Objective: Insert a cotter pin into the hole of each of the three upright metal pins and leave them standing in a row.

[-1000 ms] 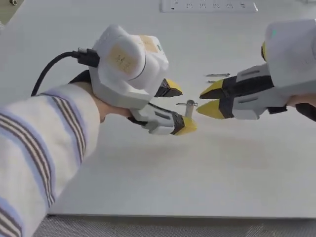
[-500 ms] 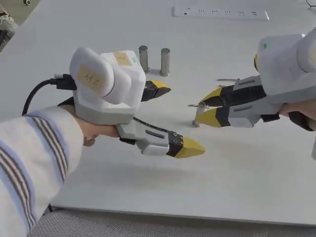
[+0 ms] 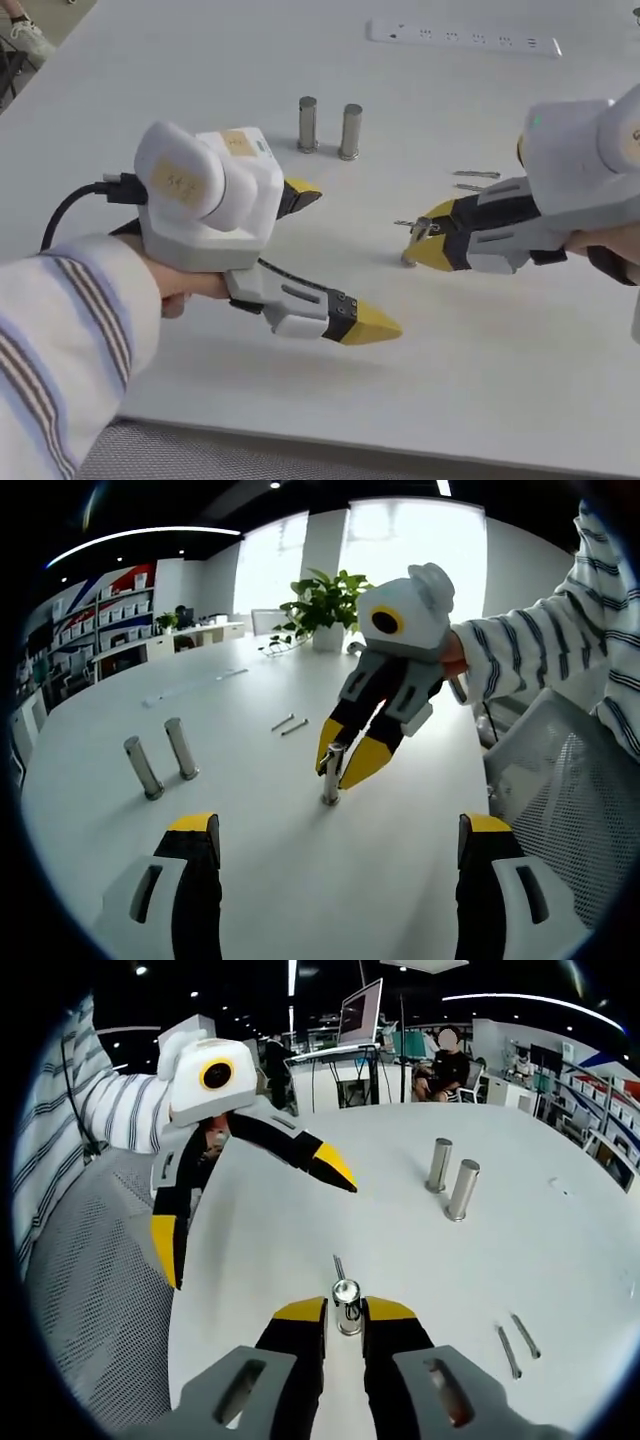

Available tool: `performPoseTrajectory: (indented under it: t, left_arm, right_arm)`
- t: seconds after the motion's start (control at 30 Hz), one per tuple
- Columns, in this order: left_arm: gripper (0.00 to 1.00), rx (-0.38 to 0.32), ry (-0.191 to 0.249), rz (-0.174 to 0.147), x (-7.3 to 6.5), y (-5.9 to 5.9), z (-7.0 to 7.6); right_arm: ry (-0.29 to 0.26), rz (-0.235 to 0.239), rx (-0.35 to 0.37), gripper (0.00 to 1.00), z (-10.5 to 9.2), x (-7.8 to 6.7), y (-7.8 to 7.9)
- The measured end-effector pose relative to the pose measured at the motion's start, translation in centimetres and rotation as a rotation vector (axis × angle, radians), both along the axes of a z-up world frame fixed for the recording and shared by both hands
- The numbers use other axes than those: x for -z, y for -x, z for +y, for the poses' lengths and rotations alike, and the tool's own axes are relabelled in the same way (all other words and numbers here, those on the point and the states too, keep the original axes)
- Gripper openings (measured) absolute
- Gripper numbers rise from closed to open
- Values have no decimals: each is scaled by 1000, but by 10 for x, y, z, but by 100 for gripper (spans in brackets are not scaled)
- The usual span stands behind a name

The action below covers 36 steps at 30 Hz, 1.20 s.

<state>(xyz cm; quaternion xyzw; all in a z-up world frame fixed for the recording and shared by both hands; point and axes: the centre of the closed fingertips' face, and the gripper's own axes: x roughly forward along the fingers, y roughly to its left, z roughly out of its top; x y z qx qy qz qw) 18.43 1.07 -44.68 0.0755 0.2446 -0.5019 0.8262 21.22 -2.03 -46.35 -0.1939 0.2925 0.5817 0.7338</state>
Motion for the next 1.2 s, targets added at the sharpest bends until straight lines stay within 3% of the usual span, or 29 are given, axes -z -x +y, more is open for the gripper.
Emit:
performPoseTrajectory:
  t: [0.43, 0.77, 1.2]
  left_arm:
    - [99, -7, 15, 16, 3, 5, 7]
    - [99, -37, 13, 18, 3, 2, 19]
    - [99, -73, 2, 32, 6, 1, 31]
  right_arm:
    - [13, -19, -6, 4, 4, -3, -5]
    - [-18, -75, -20, 4, 32, -18, -24]
    - [-12, -79, -35, 4, 55, -7, -35]
